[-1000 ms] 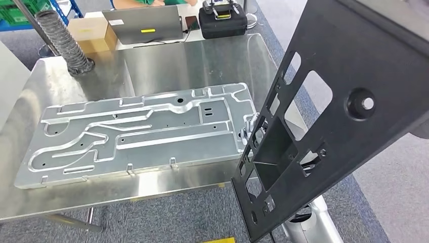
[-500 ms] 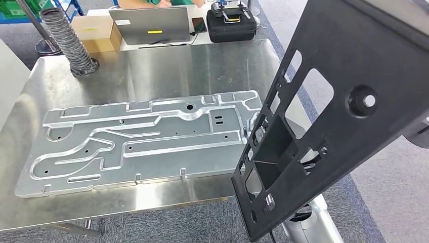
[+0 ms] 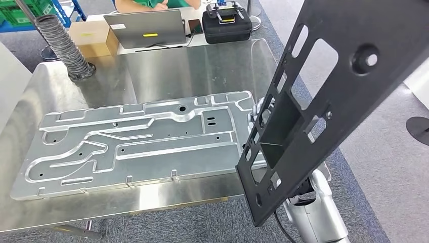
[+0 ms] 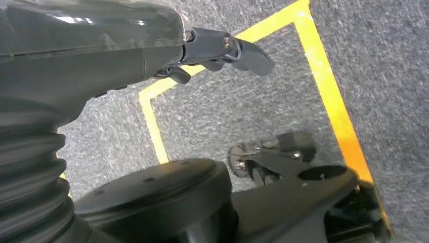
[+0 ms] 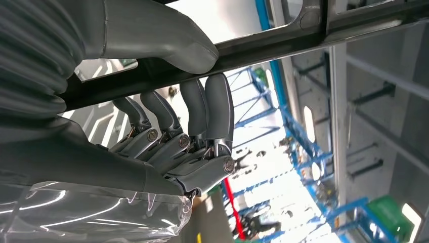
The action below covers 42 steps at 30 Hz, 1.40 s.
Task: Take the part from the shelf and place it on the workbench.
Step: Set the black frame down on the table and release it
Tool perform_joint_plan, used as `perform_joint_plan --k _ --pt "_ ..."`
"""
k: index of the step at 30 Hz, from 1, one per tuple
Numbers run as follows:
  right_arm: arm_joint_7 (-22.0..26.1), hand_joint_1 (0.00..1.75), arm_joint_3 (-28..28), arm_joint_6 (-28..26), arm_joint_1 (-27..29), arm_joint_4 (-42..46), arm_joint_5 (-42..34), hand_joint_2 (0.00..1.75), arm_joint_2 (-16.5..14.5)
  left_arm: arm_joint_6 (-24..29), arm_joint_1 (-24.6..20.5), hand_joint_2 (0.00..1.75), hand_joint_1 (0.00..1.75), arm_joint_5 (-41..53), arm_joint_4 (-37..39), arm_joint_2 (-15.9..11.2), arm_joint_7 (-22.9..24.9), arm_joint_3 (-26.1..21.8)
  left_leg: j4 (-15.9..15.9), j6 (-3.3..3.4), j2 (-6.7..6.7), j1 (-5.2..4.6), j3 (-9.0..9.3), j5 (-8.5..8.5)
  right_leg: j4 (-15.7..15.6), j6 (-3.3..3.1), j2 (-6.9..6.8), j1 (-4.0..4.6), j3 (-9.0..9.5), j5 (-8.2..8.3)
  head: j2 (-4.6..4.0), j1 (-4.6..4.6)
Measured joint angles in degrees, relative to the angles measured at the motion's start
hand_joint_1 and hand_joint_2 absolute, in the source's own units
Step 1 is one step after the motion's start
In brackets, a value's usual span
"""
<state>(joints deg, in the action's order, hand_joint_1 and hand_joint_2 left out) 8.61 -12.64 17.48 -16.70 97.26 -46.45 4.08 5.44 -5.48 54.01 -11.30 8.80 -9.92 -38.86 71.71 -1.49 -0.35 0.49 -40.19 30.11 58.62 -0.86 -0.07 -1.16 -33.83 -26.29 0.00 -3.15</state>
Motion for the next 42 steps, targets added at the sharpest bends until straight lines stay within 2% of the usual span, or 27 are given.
perform_joint_plan --k 2,3,4,7,8,10,12,13,14,15,17,18,19,21,23,25,27,28,29,30,32,33,34,37,39,40,42 --pt "-0.21 1.64 1.38 0.02 -0.67 -1.04 0.04 1.75 0.12 0.14 0.13 1.75 0.0 0.05 0.0 -0.01 -0.04 0.0 -8.35 0.46 0.02 -0.04 4.27 -3.43 0.04 0.31 0.08 0.11 0.19 -0.15 0.0 0.0" --pt "-0.37 1.64 2.21 0.05 -1.05 -1.61 0.1 1.75 0.21 0.19 0.16 1.75 0.0 0.09 0.0 0.01 -0.08 0.0 -11.37 0.75 0.0 -0.12 5.79 -4.28 0.04 0.6 0.11 0.19 0.22 -0.18 0.0 -0.01" --pt "-0.56 1.64 3.09 0.09 -1.38 -2.21 0.19 1.75 0.32 0.23 0.18 1.75 0.0 0.13 0.0 0.04 -0.15 0.0 -12.96 1.03 -0.03 -0.22 6.55 -4.47 0.01 0.92 0.11 0.29 0.22 -0.18 0.0 -0.01" --pt "-0.89 1.64 5.01 0.2 -1.91 -3.65 0.32 1.75 0.73 0.32 0.37 1.75 0.0 0.17 0.0 0.11 -0.27 -0.01 -13.66 2.07 -0.14 -0.16 6.7 -4.59 -0.09 1.98 0.1 0.31 0.21 -0.23 0.0 0.0" --pt "-0.9 1.64 5.39 0.24 -2.05 -3.97 0.32 1.75 0.9 0.33 0.42 1.75 0.0 0.18 0.0 0.14 -0.28 -0.02 -13.96 2.48 -0.11 -0.05 6.82 -4.77 0.72 2.27 0.09 0.27 -0.12 -0.85 0.0 0.0" --pt "-0.9 1.64 5.87 0.32 -2.29 -4.51 0.33 1.75 1.18 0.33 0.38 1.75 0.0 0.2 0.0 0.21 -0.3 -0.02 -14.36 3.05 -0.01 0.05 7.02 -4.97 5.74 2.67 0.1 0.2 -2.42 -3.73 0.0 0.0" --pt "-0.94 1.64 6.23 0.51 -2.37 -5.24 0.46 1.75 1.39 0.32 0.37 1.75 0.0 0.3 0.0 0.27 -0.31 -0.02 -14.32 3.26 0.01 -0.07 7.0 -4.92 13.36 2.92 0.1 0.22 -6.21 -6.83 0.0 0.0" --pt "-0.97 1.64 6.46 0.72 -2.4 -5.76 0.55 1.75 1.57 0.3 0.39 1.75 0.0 0.41 0.0 0.29 -0.31 -0.02 -14.27 3.32 -0.01 -0.12 7.02 -4.86 15.61 2.98 0.1 0.21 -7.43 -7.18 0.0 0.0" --pt "-1.0 1.64 6.73 1.0 -2.53 -6.4 0.63 1.75 1.8 0.26 0.39 1.75 0.0 0.5 0.0 0.3 -0.31 -0.02 -14.2 3.35 -0.05 -0.16 7.06 -4.79 15.73 2.98 0.09 0.2 -7.64 -6.42 0.0 0.0" --pt "-1.04 1.64 7.06 1.35 -2.77 -7.08 0.66 1.75 2.07 0.21 0.37 1.75 0.0 0.59 0.0 0.32 -0.31 -0.02 -14.08 3.32 -0.11 -0.18 7.13 -4.68 13.41 2.91 0.08 0.2 -6.66 -4.63 0.0 0.0" --pt "-1.08 1.64 7.81 2.19 -3.64 -8.57 0.56 1.75 2.67 0.08 0.33 1.75 0.0 0.69 0.0 0.37 -0.34 -0.01 -13.68 3.07 -0.21 -0.29 7.19 -4.34 5.5 2.56 0.07 0.29 -3.01 -0.8 0.0 0.0" --pt "-1.1 1.64 8.24 2.58 -4.13 -9.34 0.46 1.75 2.93 0.02 0.3 1.75 0.0 0.74 0.0 0.39 -0.36 -0.01 -13.46 2.86 -0.24 -0.39 7.09 -4.18 2.45 2.27 0.08 0.41 -1.67 0.27 0.0 0.0" --pt "-1.11 1.64 8.72 2.89 -4.53 -10.17 0.38 1.75 3.17 -0.04 0.27 1.75 0.0 0.8 0.0 0.41 -0.37 -0.01 -13.3 2.63 -0.24 -0.47 6.98 -4.07 0.8 1.98 0.11 0.56 -1.0 0.63 0.0 0.0" --pt "-1.14 1.64 9.83 3.19 -4.92 -11.87 0.45 1.75 3.49 -0.12 0.22 1.75 0.0 1.01 0.0 0.44 -0.38 0.0 -13.31 2.12 -0.25 -0.55 6.88 -4.06 0.29 1.4 0.18 0.69 -1.0 0.59 0.0 0.0" --pt "-1.05 1.64 11.09 3.34 -5.1 -13.52 1.06 1.75 3.6 -0.11 0.19 1.75 0.0 1.17 0.0 0.46 -0.43 0.01 -12.68 1.56 -0.2 -0.57 6.69 -3.39 -0.06 0.82 0.11 0.34 -0.83 0.75 0.0 -0.01" --pt "-0.67 1.64 12.36 3.56 -5.52 -15.33 2.16 1.75 3.64 -0.1 0.18 1.75 0.0 1.23 0.0 0.46 -0.53 0.02 -8.07 1.02 -0.09 -0.45 4.7 -0.61 -0.38 0.34 -0.01 0.04 -0.62 0.87 0.0 -0.01" --pt "-0.13 1.64 13.65 3.89 -6.02 -17.65 3.4 1.75 3.77 -0.11 0.21 1.75 0.0 1.26 0.0 0.47 -0.67 0.02 -0.26 0.59 -0.02 -0.25 1.01 2.83 -0.39 0.15 -0.06 0.04 -0.6 0.84 0.0 -0.01" --pt "0.09 1.64 14.29 4.05 -6.25 -18.98 3.99 1.75 3.9 -0.12 0.19 1.75 0.0 1.29 0.0 0.47 -0.75 0.03 2.44 0.47 -0.01 -0.18 -0.35 3.52 -0.37 0.13 -0.09 0.04 -0.58 0.82 0.0 0.0" --pt "0.34 1.64 14.9 4.22 -6.59 -20.42 4.61 1.75 4.04 -0.15 0.15 1.75 0.0 1.32 0.0 0.47 -0.79 0.04 3.09 0.42 0.0 -0.14 -0.76 3.06 -0.36 0.13 -0.09 0.04 -0.54 0.8 0.0 0.0" --pt "0.63 1.64 15.46 4.39 -7.08 -21.93 5.31 1.75 4.23 -0.21 0.11 1.75 0.0 1.37 0.0 0.47 -0.8 0.05 1.28 0.49 0.0 -0.11 0.01 1.49 -0.34 0.17 -0.05 0.04 -0.45 0.76 0.0 0.0" --pt "1.57 1.64 16.45 4.84 -8.43 -25.05 7.13 1.75 4.68 -0.32 0.07 1.75 0.0 1.51 0.0 0.46 -0.7 0.07 -6.69 0.96 0.0 -0.13 3.77 -2.67 -0.31 0.38 0.1 0.06 -0.21 0.65 0.0 0.0" --pt "2.11 1.64 16.87 5.1 -9.21 -26.57 8.11 1.75 4.97 -0.38 0.05 1.75 0.0 1.58 0.0 0.46 -0.66 0.07 -10.31 1.24 -0.01 -0.22 5.47 -3.94 -0.25 0.6 0.16 0.15 -0.18 0.59 0.0 0.0" --pt "2.58 1.64 17.25 5.31 -9.91 -27.94 8.97 1.75 5.29 -0.43 0.02 1.75 0.0 1.63 0.0 0.48 -0.6 0.08 -12.5 1.46 -0.03 -0.32 6.45 -4.49 -0.24 0.89 0.18 0.23 -0.22 0.61 0.0 0.0" --pt "3.25 1.64 17.95 5.61 -11.27 -31.23 10.24 1.75 6.03 -0.5 0.03 1.75 0.0 1.62 0.0 0.52 -0.48 0.09 -13.71 2.24 -0.09 -0.34 6.77 -4.62 -0.44 1.96 0.17 0.33 -0.31 0.73 0.0 -0.01" --pt "3.39 1.64 18.19 5.81 -11.79 -32.47 10.41 1.75 6.34 -0.5 0.01 1.75 0.0 1.59 0.0 0.6 -0.46 0.09 -14.42 3.05 -0.07 -0.17 7.02 -5.06 1.11 2.53 0.15 0.19 -0.94 -0.49 0.0 0.0" --pt "3.45 1.64 18.31 5.9 -12.08 -32.99 10.46 1.75 6.49 -0.5 -0.03 1.75 0.0 1.59 0.0 0.64 -0.46 0.09 -14.71 3.33 -0.04 -0.11 7.12 -5.24 3.56 2.72 0.14 0.1 -2.04 -1.97 0.0 0.0" --pt "3.5 1.64 18.55 5.86 -12.52 -34.15 10.78 1.75 6.67 -0.55 -0.04 1.75 0.0 1.59 0.0 0.68 -0.46 0.09 -14.73 3.54 -0.02 -0.26 7.08 -5.29 11.09 3.02 0.13 0.03 -5.64 -5.49 0.0 0.0"
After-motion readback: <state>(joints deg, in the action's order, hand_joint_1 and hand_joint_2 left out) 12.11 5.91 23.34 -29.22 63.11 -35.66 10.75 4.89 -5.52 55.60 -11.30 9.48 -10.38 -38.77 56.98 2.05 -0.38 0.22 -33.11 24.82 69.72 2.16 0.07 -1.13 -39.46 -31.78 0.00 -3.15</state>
